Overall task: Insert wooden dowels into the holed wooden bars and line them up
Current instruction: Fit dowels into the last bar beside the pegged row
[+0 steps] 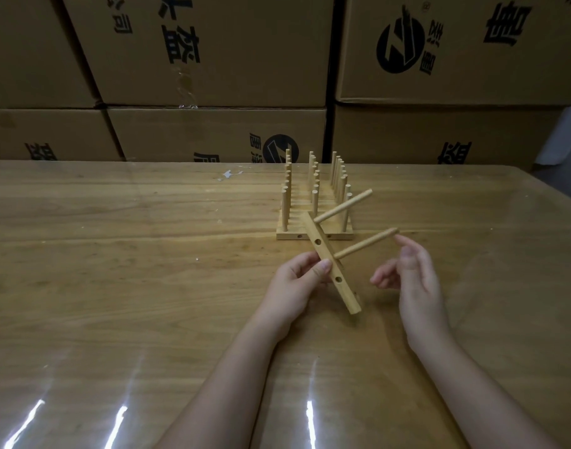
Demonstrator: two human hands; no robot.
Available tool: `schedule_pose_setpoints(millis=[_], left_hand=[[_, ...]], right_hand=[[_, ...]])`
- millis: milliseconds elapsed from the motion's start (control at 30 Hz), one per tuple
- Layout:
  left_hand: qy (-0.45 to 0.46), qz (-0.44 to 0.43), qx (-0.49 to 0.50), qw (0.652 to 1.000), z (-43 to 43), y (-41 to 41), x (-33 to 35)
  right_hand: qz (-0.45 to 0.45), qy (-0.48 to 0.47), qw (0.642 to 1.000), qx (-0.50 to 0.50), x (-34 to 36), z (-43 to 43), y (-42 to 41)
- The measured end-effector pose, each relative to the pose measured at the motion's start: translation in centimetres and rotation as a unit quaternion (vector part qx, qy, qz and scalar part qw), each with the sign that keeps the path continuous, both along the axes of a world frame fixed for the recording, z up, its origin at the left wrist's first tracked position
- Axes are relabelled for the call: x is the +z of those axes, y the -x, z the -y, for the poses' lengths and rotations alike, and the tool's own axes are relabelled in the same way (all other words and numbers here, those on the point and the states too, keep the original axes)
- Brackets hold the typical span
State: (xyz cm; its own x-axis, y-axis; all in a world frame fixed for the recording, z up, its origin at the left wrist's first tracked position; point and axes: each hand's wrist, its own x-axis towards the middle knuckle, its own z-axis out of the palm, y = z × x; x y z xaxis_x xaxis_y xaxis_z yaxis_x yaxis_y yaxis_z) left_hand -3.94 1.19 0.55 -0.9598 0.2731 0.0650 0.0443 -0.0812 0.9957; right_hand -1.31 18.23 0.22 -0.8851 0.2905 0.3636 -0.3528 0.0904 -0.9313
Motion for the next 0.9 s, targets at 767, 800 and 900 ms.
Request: schedule_pose_setpoints(millis=[767, 800, 900], left_hand=[[-0.273, 0.102, 0.002, 0.957, 0.57, 0.73, 0.15], [-0.275, 0.101, 0.000, 0.956, 0.60, 0.70, 0.18], [-0.278, 0.097, 0.005, 0.956, 0.62, 0.70, 0.16]], right_hand=[[0.071, -0.335, 0.937, 0.073, 0.04, 0.69, -0.37], [0.075, -0.341, 0.934, 0.079, 0.04, 0.72, -0.39], [0.073, -0.389, 0.913, 0.101, -0.14, 0.70, -0.44]])
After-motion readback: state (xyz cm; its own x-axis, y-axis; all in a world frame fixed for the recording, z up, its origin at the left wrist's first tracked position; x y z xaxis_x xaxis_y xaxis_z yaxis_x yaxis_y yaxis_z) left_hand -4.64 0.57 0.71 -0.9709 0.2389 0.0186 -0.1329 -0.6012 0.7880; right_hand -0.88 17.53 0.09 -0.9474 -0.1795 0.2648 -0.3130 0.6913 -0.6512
